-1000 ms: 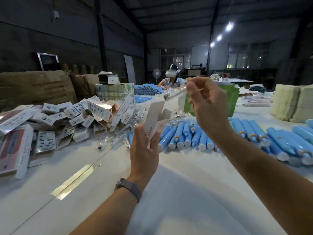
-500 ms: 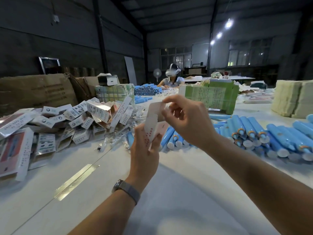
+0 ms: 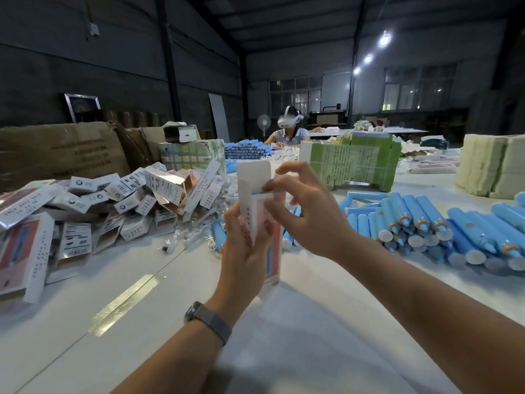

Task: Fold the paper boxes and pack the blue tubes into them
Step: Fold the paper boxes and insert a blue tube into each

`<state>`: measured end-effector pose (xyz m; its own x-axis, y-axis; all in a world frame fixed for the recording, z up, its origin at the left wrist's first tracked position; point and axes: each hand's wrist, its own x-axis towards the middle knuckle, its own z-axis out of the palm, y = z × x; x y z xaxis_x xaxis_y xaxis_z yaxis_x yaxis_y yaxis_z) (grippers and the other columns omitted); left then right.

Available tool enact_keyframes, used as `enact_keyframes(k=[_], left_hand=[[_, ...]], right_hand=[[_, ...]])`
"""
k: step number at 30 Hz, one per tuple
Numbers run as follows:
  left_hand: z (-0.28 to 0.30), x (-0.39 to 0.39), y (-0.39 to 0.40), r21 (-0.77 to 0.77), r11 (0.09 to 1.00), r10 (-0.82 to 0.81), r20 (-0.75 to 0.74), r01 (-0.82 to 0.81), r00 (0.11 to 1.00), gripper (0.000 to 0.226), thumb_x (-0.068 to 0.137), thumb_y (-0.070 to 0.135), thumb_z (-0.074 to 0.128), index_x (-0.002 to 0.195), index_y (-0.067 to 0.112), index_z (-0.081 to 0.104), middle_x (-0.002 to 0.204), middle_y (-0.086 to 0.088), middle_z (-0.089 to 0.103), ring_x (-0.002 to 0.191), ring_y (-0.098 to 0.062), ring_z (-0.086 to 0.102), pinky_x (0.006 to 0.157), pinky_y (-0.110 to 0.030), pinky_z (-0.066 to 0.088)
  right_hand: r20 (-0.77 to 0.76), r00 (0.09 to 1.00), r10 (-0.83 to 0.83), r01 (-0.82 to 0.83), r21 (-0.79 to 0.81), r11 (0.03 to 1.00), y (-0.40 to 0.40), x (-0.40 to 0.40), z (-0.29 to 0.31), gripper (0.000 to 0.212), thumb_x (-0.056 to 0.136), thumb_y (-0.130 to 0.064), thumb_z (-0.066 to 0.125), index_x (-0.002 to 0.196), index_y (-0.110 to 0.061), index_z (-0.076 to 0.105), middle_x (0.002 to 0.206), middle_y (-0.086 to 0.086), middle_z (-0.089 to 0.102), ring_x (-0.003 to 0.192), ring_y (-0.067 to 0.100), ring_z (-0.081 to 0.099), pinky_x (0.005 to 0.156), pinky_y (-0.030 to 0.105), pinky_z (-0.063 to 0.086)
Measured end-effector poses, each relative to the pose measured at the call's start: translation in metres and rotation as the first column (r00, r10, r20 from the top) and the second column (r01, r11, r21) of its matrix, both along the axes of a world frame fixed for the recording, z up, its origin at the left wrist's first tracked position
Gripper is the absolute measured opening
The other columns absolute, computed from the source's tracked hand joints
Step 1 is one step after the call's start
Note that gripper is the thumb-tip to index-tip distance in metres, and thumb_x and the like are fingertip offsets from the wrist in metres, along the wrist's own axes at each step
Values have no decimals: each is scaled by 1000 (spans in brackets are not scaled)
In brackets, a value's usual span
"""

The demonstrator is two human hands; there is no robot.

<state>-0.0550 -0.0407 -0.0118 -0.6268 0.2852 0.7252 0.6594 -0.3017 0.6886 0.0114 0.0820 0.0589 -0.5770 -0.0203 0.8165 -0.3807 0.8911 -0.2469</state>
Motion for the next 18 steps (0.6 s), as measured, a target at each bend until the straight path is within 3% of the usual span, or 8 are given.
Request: enact_keyframes(k=[3,7,11,15,18], left_hand=[[4,3,-1,28,997,-73,47,71,996,43,101,37,47,138,33,25,121,-6,61,105,-26,68,82,-44,61],[13,1,-6,80,996,50,-51,-46,997,31,103,34,38,133,40,30,113,6,64,100,-21,70,75,-37,61],[16,3,-11,70,980,196,-178,-186,964,27,105,32,37,126,47,33,107,27,64,91,-2,70,63,-17,55],[18,5,-12,76,982,181,-175,-171,968,19,104,30,36,120,39,40,104,13,65,87,-4,70,62,-17,55],[19,6,-13,66,989,144,-157,-136,977,16,105,29,35,117,37,42,98,11,66,82,-11,71,62,-23,56]], right_hand=[[79,985,154,-140,-154,978,-5,-2,-2,31,90,-11,67,120,-16,60,113,-2,62,83,11,62,66,22,52],[28,975,219,-211,-170,963,-9,-3,-4,40,88,-19,72,121,-33,55,104,-15,61,73,8,61,59,18,50],[22,960,281,-266,-254,930,-10,-3,-4,48,85,-24,75,121,-42,49,100,-11,63,69,8,61,58,19,49],[31,953,300,-274,-328,904,-7,-2,-3,49,79,-31,80,112,-43,47,101,-6,65,69,11,63,58,25,49],[32,950,309,-279,-349,894,-7,-1,-2,50,74,-35,81,109,-45,46,99,-8,66,69,11,63,57,22,47]])
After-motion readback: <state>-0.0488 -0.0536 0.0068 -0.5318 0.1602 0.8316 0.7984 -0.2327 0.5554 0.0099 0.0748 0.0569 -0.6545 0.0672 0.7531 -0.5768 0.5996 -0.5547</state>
